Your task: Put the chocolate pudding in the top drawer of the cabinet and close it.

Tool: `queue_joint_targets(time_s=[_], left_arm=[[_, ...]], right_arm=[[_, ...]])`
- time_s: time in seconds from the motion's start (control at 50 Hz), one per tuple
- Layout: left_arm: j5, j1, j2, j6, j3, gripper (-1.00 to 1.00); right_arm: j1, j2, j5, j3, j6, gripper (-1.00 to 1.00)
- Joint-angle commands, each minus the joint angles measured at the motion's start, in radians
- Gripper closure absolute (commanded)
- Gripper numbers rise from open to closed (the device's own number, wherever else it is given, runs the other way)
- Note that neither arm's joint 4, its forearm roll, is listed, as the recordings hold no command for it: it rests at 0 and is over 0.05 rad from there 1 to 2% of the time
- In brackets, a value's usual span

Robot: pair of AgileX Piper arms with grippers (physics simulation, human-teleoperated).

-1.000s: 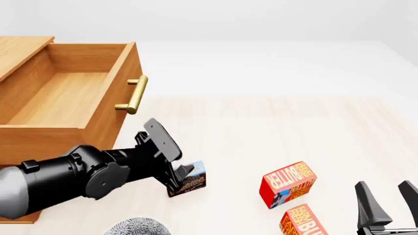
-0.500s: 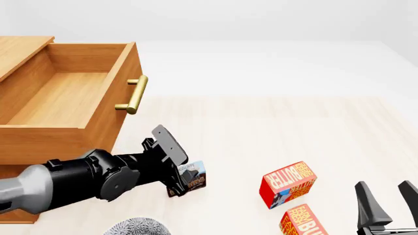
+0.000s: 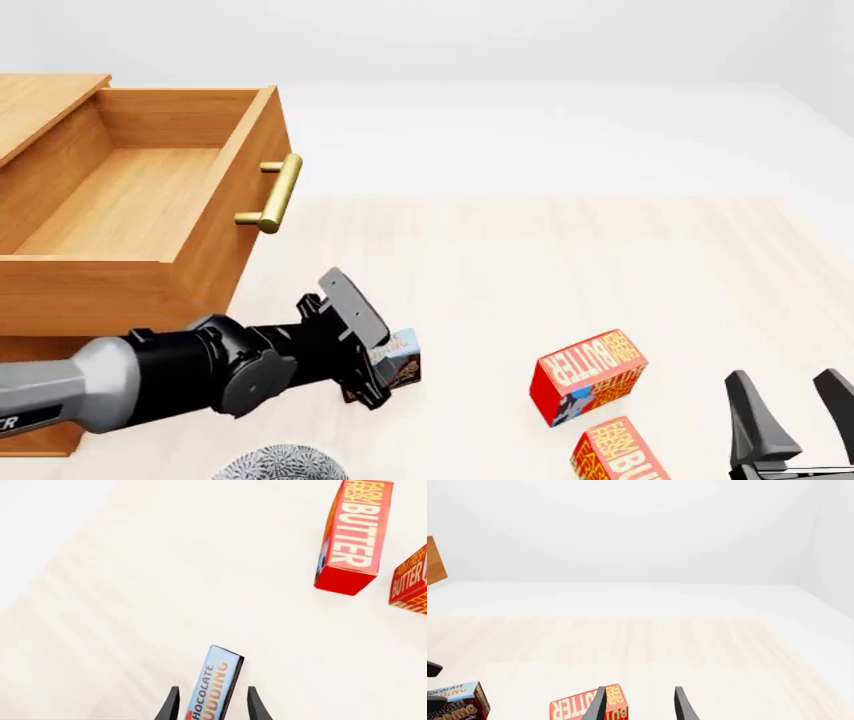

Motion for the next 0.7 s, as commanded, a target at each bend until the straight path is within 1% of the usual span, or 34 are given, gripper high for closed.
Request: queue_joint_targets(time_s=[0.02, 0.22, 0.24, 0.26, 0.28, 0.3, 0.32, 0.34, 0.38, 0.4, 0.46, 0.56, 0.58, 0.62, 0.64, 0.7], left_arm=[[-0.016, 0.013, -0.008, -0.021, 0.014, -1.00], [-0.035, 0.022, 0.016, -0.018, 0.023, -1.00], [-0.048, 0.047, 0.011, 0.012, 0.043, -1.00], [-0.050, 0.056, 0.003, 0.021, 0.049, -1.00], [-0.050, 0.056, 0.003, 0.021, 0.049, -1.00], [-0.040, 0.044, 0.010, 0.006, 0.037, -1.00], [-0.039, 0.044, 0.010, 0.007, 0.037, -1.00], [-0.048, 0.060, 0.005, 0.026, 0.051, -1.00], [-0.044, 0.046, 0.019, 0.009, 0.039, -1.00], [-0.052, 0.052, 0.024, 0.019, 0.046, -1.00], [-0.053, 0.037, 0.036, 0.003, 0.039, -1.00], [-0.052, 0.029, 0.043, -0.001, 0.036, -1.00], [-0.059, 0.038, 0.042, 0.007, 0.044, -1.00], [-0.059, 0.027, 0.054, -0.006, 0.036, -1.00], [-0.069, 0.040, 0.055, 0.006, 0.047, -1.00], [-0.081, 0.033, 0.073, 0.003, 0.050, -1.00]], right_arm=[[-0.006, 0.002, 0.000, 0.001, 0.001, -1.00], [-0.006, 0.002, -0.001, 0.001, 0.000, -1.00], [-0.007, 0.002, -0.001, 0.001, 0.001, -1.00], [-0.006, 0.002, -0.001, 0.001, 0.000, -1.00], [-0.006, 0.002, -0.001, 0.001, 0.000, -1.00], [-0.007, 0.002, 0.000, 0.001, 0.000, -1.00], [-0.007, 0.002, 0.000, 0.001, 0.000, -1.00], [-0.006, 0.002, 0.000, 0.001, 0.000, -1.00], [-0.007, 0.002, 0.000, 0.001, 0.000, -1.00], [-0.007, 0.002, -0.001, 0.001, 0.000, -1.00], [-0.007, 0.002, 0.000, 0.001, 0.001, -1.00], [-0.006, 0.002, -0.001, 0.001, 0.000, -1.00], [-0.006, 0.002, 0.000, 0.001, 0.001, -1.00], [-0.006, 0.002, -0.001, 0.001, 0.000, -1.00], [-0.006, 0.002, -0.001, 0.001, 0.000, -1.00], [-0.006, 0.002, -0.001, 0.001, 0.000, -1.00]])
